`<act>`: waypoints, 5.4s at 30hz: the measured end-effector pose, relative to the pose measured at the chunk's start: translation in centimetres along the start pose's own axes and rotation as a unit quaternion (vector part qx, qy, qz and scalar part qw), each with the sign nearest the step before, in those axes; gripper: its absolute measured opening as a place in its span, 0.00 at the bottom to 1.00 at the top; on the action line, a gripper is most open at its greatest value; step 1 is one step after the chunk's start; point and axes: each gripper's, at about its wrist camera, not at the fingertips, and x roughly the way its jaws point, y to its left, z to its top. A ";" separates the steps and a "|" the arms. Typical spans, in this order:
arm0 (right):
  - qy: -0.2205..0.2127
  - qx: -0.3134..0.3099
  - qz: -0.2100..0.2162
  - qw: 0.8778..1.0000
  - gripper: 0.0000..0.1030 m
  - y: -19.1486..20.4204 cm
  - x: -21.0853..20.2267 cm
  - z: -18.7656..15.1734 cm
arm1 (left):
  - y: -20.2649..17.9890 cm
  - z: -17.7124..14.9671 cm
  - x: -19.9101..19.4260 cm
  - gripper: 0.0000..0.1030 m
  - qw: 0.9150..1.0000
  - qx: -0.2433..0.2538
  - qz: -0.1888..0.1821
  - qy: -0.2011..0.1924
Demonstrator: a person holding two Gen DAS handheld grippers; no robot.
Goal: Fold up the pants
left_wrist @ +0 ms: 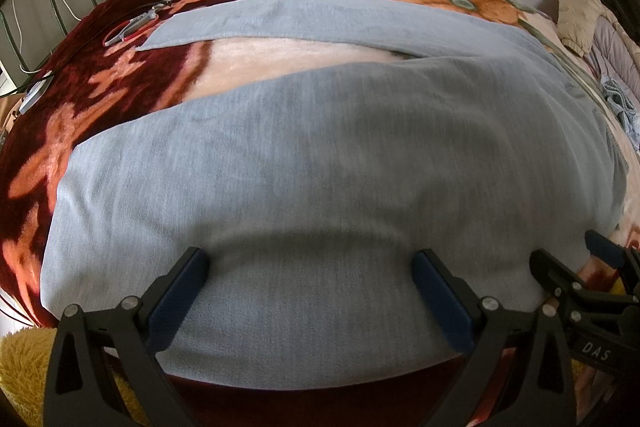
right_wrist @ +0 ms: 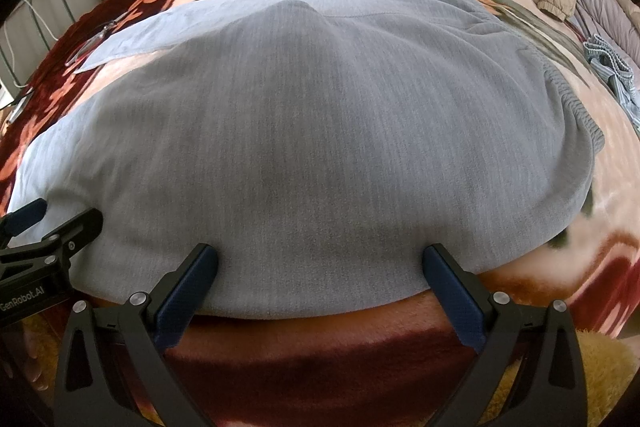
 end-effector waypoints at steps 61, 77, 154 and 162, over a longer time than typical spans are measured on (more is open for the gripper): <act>0.039 0.151 0.013 0.988 0.33 -21.8 -0.9 7.5 | -5.2 -2.2 -3.3 1.00 0.984 0.138 -0.079 0.074; -0.023 0.171 0.042 0.984 0.19 -22.4 -6.0 7.3 | -4.0 -0.8 -4.6 0.09 0.989 0.099 -0.113 0.017; 0.028 -0.123 0.061 0.990 0.37 1.7 2.5 13.3 | 19.0 19.7 7.3 0.62 0.985 -0.168 -0.006 0.045; 0.032 -0.134 0.059 0.989 0.39 1.9 3.5 13.2 | 19.6 20.5 9.8 0.62 0.978 -0.198 -0.011 0.059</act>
